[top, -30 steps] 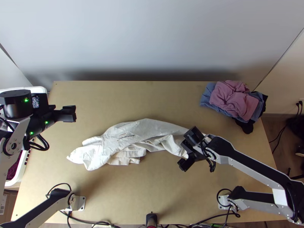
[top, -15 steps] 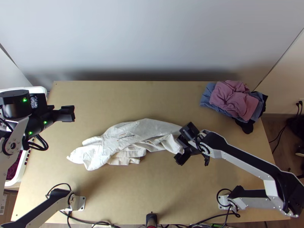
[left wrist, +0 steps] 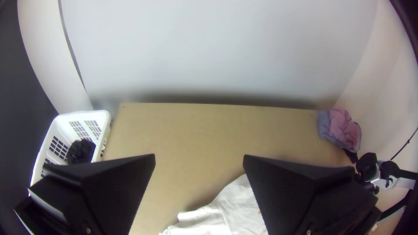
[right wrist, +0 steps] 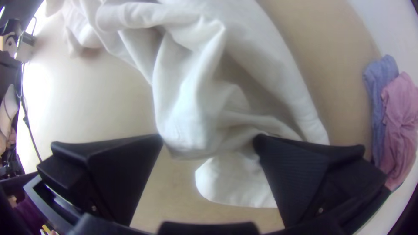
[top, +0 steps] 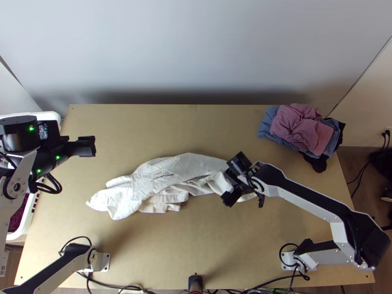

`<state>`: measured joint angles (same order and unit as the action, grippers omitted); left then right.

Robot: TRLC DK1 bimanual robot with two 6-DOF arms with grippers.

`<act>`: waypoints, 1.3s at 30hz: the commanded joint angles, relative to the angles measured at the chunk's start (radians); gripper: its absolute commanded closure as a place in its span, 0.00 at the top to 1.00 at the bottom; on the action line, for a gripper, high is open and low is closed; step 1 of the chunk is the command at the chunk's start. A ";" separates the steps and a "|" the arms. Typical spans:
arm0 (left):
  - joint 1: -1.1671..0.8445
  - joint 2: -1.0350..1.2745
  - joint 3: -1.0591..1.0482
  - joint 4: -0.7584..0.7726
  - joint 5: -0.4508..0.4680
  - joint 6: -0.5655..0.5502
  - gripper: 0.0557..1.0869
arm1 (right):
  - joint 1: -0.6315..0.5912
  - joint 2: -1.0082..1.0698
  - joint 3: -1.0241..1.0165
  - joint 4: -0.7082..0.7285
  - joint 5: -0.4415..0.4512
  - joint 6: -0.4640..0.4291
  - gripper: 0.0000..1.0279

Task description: Fold the t-shirt

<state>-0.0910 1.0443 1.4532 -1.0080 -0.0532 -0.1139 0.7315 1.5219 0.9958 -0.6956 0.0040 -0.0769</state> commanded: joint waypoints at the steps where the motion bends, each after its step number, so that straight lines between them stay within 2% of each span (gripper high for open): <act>1: 0.004 -0.001 -0.008 0.000 0.000 0.000 0.95 | -0.020 0.003 -0.019 0.044 0.016 -0.014 0.76; 4: 0.002 0.002 -0.010 0.005 0.000 0.000 0.95 | -0.012 -0.020 -0.025 0.100 0.014 -0.041 0.30; 7: 0.002 0.003 -0.011 0.006 0.000 0.000 0.95 | -0.011 -0.029 -0.017 0.110 0.014 -0.050 0.15; 11: 0.002 0.003 -0.022 0.009 0.000 0.000 0.95 | -0.012 -0.057 -0.022 0.111 0.013 -0.066 0.05; 18: -0.007 0.003 -0.040 0.017 0.001 0.000 0.95 | -0.015 -0.140 -0.022 0.131 0.011 -0.096 0.03; 22: -0.009 0.000 -0.039 0.019 0.001 0.000 0.95 | -0.047 -0.192 0.044 0.134 0.013 -0.093 0.03; 26: -0.029 -0.012 -0.068 0.019 0.001 0.000 0.95 | -0.064 -0.218 0.107 0.130 0.021 -0.129 0.03; 33: -0.159 -0.010 -0.195 0.000 0.001 0.046 0.95 | -0.092 -0.229 0.179 0.111 0.028 -0.147 0.03; 39: -0.314 0.016 -0.298 -0.057 0.027 0.080 0.95 | -0.095 -0.226 0.158 0.110 0.030 -0.150 0.03</act>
<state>-0.2668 1.0428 1.2556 -1.0225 -0.0525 -0.0696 0.6468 1.3029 1.1442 -0.5819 0.0303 -0.2192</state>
